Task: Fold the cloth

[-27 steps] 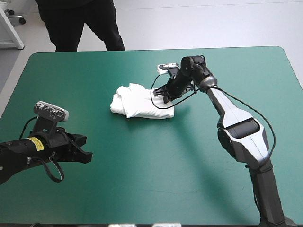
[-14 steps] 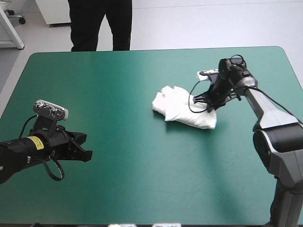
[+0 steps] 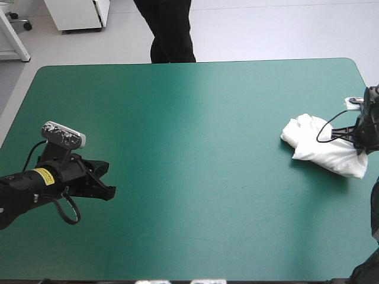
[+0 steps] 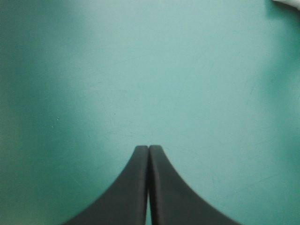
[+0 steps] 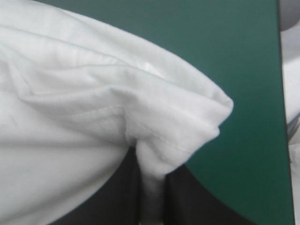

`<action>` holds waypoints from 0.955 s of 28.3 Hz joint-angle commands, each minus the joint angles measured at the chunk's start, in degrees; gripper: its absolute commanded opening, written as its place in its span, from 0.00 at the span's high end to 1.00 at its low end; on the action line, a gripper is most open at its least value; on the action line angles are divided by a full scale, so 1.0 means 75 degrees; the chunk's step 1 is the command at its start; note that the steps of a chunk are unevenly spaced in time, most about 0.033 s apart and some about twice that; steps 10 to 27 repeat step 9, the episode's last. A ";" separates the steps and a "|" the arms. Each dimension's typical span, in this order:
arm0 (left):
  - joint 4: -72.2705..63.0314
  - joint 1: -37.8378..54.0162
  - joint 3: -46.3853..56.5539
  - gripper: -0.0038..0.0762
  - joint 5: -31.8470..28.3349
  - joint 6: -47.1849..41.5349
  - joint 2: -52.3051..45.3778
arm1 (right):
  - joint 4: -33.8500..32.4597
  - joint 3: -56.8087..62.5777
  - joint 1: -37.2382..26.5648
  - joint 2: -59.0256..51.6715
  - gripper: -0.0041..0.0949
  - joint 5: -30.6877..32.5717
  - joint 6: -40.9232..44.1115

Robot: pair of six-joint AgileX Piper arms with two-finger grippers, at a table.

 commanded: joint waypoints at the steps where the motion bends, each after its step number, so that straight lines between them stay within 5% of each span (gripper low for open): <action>1: -0.0143 0.0002 -0.0179 0.96 -0.0468 -0.0003 -0.0018 | -0.0382 -0.0141 -0.0217 -0.0523 0.98 -0.0215 0.0179; 5: -0.0126 0.0002 -0.0179 0.96 -0.0468 0.0013 -0.0018 | -0.0102 -0.0141 -0.0217 -0.0523 0.96 -0.0262 0.0085; 9: -0.0126 0.0002 -0.0179 0.96 -0.0468 0.0013 -0.0018 | -0.0237 -0.0141 -0.0217 -0.0523 0.73 -0.0111 0.0073; 27: -0.0126 0.0002 -0.0179 0.96 -0.0468 0.0013 -0.0018 | -0.0237 -0.0141 -0.0217 -0.0523 0.73 -0.0111 0.0073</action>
